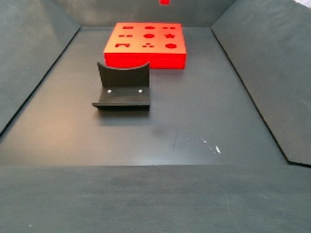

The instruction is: Insert the arch object.

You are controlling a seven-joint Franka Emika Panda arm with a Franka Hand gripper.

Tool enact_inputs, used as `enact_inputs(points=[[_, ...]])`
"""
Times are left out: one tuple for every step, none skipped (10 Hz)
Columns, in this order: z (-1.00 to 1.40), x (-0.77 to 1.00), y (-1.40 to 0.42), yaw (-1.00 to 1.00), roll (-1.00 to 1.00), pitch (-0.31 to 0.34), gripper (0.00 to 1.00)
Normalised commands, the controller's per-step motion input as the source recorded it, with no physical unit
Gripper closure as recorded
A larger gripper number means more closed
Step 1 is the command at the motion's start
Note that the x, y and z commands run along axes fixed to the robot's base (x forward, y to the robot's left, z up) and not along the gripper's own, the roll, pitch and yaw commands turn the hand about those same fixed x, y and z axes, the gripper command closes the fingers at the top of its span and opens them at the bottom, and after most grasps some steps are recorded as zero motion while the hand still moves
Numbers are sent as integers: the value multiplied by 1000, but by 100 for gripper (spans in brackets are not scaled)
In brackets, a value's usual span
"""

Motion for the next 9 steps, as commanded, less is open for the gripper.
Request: enact_inputs(points=[[-114,137,0,0,1,0,100],[-63,351,80,-109,17,20,100],[-29,477,271,-240,0,29,100],[-11,663,377,-226,0,27,100],[0,831,423,-177,0,39,100],[0,880,383,-151,0,43,100],[-11,854,303,-160,0,44,100],[-9,857,277,-189,0,43,100],[-23,837,203,-260,0,34,100]])
